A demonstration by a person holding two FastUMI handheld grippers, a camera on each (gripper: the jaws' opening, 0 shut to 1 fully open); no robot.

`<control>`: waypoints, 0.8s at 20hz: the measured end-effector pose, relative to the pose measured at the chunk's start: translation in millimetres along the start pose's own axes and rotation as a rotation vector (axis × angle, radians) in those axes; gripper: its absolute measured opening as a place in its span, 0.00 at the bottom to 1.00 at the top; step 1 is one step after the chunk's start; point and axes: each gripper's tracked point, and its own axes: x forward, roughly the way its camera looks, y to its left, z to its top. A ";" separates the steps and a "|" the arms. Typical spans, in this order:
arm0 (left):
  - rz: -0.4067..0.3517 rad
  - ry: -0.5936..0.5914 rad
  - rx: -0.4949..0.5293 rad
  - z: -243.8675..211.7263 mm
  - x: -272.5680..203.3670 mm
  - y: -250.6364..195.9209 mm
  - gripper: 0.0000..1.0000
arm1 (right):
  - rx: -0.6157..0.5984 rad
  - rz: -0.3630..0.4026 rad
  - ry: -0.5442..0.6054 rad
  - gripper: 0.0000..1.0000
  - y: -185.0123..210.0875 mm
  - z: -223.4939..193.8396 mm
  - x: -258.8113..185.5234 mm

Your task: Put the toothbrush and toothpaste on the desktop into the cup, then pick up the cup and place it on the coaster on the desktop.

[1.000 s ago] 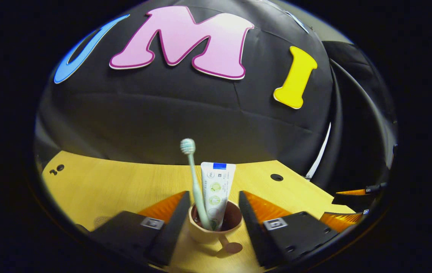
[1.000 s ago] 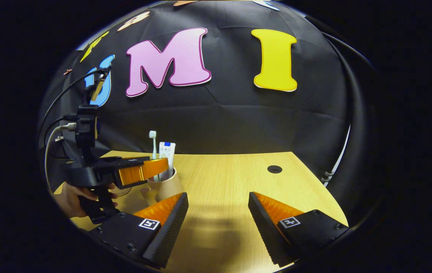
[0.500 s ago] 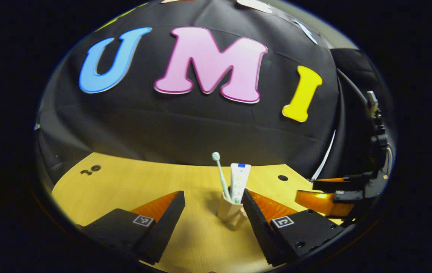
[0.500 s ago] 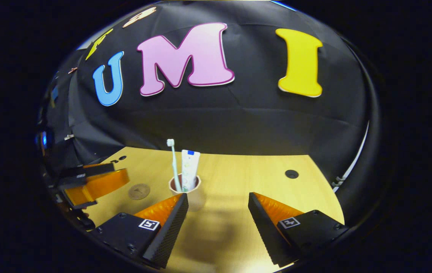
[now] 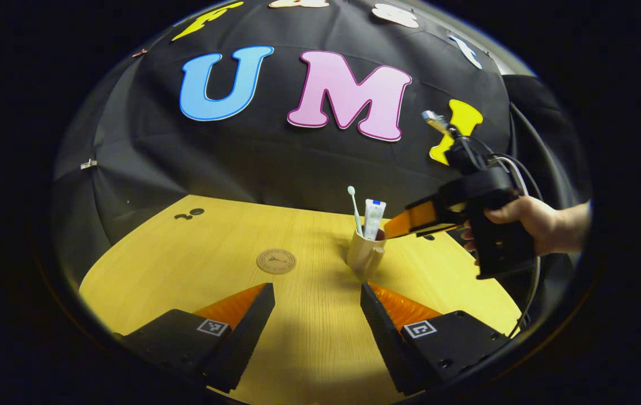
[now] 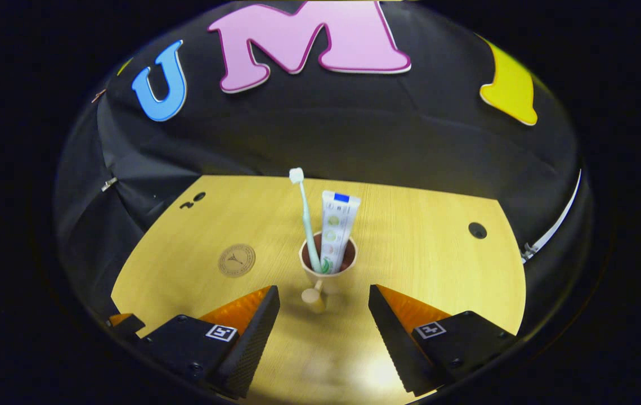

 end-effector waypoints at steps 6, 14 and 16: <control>0.025 -0.011 -0.017 -10.2 -32.7 12.0 0.97 | 0.065 -0.020 0.167 0.98 8.1 -21.1 35.6; 0.100 0.005 -0.069 -25.7 -59.9 40.9 0.97 | 0.188 -0.100 0.413 0.98 3.6 -39.3 83.5; 0.110 0.017 -0.077 -30.7 -63.9 46.0 0.97 | 0.164 -0.125 0.441 0.98 -2.9 -42.0 89.3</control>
